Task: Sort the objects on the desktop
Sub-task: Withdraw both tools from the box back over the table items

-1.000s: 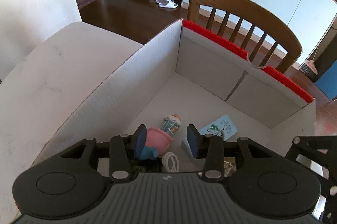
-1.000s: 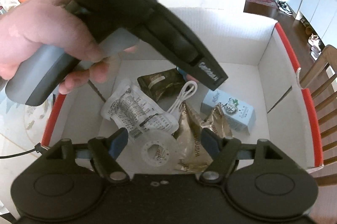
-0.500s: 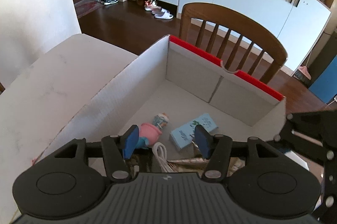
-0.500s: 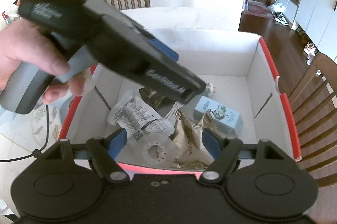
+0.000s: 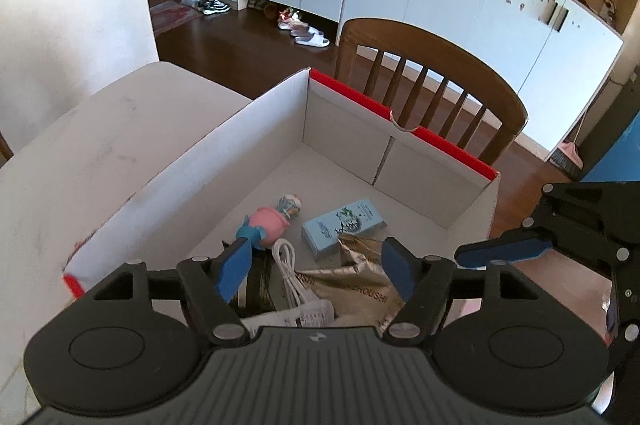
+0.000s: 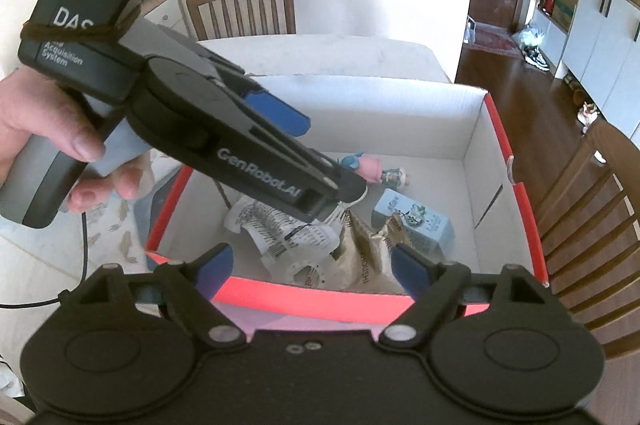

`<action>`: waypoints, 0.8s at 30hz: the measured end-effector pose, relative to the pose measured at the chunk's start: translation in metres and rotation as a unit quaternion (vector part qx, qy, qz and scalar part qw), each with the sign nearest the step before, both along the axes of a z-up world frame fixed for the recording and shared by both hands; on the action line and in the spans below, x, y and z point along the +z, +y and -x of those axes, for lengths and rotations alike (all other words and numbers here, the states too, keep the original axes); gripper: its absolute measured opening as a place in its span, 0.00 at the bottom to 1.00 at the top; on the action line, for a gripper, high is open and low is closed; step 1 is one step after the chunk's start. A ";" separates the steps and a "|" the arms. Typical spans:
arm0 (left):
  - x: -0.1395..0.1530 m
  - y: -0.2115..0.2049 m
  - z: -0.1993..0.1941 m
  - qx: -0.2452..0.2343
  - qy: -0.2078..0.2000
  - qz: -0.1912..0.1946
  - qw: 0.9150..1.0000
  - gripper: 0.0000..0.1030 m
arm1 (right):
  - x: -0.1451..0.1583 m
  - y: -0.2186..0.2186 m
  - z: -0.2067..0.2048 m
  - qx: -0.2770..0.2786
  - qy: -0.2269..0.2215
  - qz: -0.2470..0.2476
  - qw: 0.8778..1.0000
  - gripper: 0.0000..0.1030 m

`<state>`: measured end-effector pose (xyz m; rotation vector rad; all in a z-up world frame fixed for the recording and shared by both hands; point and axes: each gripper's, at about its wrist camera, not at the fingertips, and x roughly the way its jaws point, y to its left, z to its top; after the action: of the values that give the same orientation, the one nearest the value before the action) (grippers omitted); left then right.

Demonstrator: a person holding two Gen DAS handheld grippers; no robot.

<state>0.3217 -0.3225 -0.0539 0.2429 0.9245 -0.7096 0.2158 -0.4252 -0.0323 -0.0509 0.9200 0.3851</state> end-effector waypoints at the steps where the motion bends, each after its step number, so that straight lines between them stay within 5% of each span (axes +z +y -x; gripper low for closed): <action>1: 0.001 0.002 0.003 0.003 0.001 0.002 1.000 0.70 | 0.001 0.000 0.002 0.001 -0.002 -0.001 1.000 0.86; 11: 0.015 0.023 0.032 0.027 -0.011 0.020 0.999 0.83 | 0.014 0.005 0.021 0.008 -0.027 0.000 1.000 0.97; 15: 0.023 0.033 0.044 0.044 -0.017 0.036 0.998 1.00 | 0.018 0.009 0.029 0.012 -0.037 -0.002 0.999 0.99; 24: 0.036 0.059 0.071 0.075 -0.034 0.064 0.995 1.00 | 0.029 0.024 0.046 0.032 -0.059 0.000 0.998 0.99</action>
<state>0.2504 -0.2631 -0.0176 0.0824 0.8190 -0.6160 0.1698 -0.4009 -0.0033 -0.1019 0.8027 0.4363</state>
